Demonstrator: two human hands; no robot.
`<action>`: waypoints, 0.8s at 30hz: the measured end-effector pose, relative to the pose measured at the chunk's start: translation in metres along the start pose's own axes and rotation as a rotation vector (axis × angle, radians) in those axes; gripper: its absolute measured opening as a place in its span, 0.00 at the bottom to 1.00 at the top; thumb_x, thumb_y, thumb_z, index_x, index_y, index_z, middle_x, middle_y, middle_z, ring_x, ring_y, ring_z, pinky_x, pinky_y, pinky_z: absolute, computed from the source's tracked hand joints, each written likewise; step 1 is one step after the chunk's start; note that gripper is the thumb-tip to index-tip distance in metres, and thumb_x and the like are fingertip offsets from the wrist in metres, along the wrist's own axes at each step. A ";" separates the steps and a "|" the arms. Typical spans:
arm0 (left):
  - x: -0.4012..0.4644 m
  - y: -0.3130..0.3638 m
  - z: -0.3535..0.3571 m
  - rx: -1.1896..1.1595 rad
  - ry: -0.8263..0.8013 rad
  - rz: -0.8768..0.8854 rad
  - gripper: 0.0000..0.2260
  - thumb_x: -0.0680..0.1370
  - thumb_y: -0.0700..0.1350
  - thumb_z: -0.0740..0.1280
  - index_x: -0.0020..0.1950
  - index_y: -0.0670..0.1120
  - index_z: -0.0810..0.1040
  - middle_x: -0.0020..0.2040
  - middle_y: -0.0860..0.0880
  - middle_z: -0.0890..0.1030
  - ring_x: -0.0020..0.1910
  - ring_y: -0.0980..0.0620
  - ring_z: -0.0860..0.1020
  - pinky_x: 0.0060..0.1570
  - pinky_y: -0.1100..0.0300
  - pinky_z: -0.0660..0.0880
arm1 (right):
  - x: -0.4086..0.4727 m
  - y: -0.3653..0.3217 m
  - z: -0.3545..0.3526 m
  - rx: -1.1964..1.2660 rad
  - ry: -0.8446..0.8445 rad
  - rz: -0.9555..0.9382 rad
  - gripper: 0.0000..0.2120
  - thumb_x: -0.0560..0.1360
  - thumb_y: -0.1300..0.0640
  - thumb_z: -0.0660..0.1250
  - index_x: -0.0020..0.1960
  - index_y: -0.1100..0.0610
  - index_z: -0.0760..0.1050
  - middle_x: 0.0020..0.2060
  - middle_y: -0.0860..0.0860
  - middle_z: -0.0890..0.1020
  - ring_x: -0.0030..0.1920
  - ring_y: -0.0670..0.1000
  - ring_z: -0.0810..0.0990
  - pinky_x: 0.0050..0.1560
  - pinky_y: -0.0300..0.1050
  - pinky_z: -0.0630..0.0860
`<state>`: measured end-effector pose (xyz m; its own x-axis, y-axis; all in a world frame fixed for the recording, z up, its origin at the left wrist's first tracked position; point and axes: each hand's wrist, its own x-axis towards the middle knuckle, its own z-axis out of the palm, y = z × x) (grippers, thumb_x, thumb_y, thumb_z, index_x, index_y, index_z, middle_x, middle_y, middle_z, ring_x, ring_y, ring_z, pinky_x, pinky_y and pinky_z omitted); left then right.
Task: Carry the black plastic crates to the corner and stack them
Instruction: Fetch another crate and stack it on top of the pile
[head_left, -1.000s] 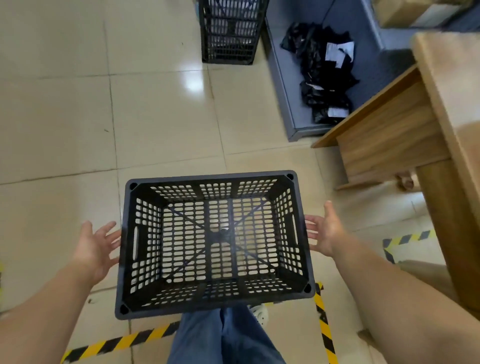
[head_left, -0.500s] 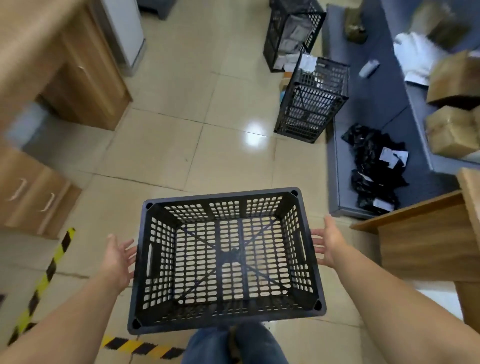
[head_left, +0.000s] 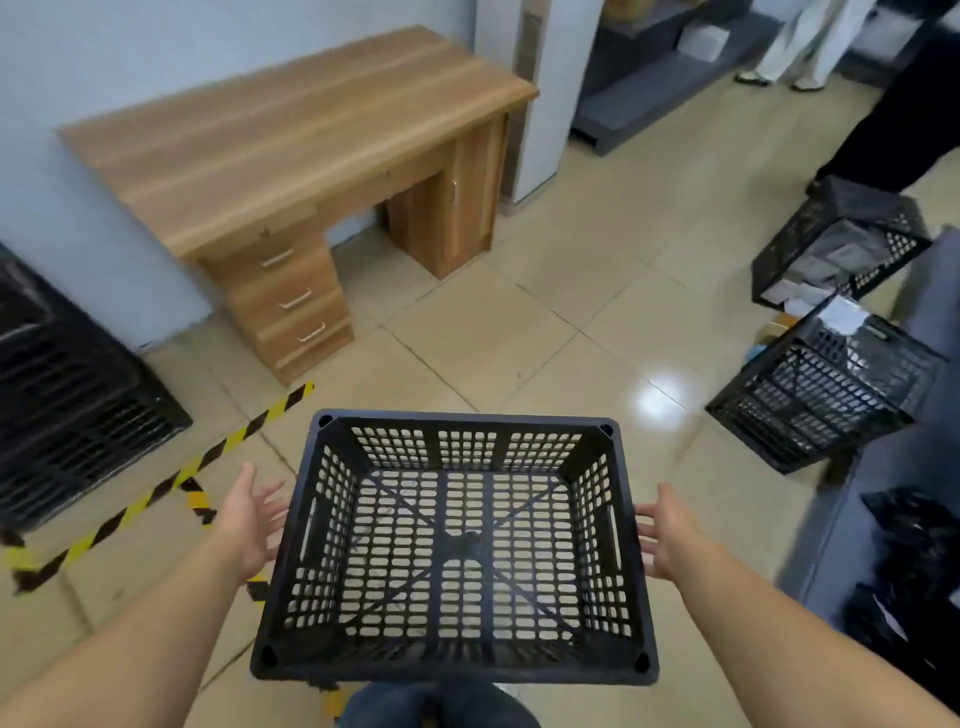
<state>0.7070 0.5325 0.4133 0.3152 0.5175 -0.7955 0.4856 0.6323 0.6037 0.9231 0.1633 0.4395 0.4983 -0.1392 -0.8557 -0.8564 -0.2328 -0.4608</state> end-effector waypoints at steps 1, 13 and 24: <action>-0.007 -0.004 -0.010 -0.021 0.019 0.005 0.33 0.76 0.68 0.47 0.71 0.48 0.68 0.71 0.42 0.69 0.70 0.43 0.65 0.67 0.38 0.57 | -0.001 -0.004 0.006 -0.039 -0.035 -0.015 0.25 0.80 0.43 0.47 0.58 0.62 0.70 0.45 0.60 0.76 0.43 0.58 0.74 0.46 0.54 0.70; -0.096 -0.041 -0.132 -0.357 0.175 0.091 0.31 0.76 0.68 0.47 0.64 0.48 0.73 0.56 0.45 0.74 0.58 0.47 0.68 0.60 0.44 0.60 | -0.057 -0.028 0.099 -0.308 -0.334 -0.199 0.29 0.78 0.39 0.53 0.60 0.64 0.69 0.55 0.63 0.75 0.52 0.61 0.75 0.50 0.57 0.72; -0.159 -0.048 -0.264 -0.644 0.277 0.280 0.29 0.77 0.66 0.48 0.60 0.47 0.74 0.48 0.44 0.75 0.43 0.49 0.72 0.44 0.56 0.65 | -0.154 -0.014 0.209 -0.358 -0.560 -0.307 0.36 0.74 0.32 0.53 0.57 0.65 0.71 0.45 0.58 0.74 0.44 0.56 0.74 0.49 0.51 0.72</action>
<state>0.4179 0.5720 0.5248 0.0990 0.7808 -0.6169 -0.1819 0.6237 0.7602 0.8305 0.3890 0.5285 0.4831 0.4736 -0.7364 -0.5448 -0.4958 -0.6762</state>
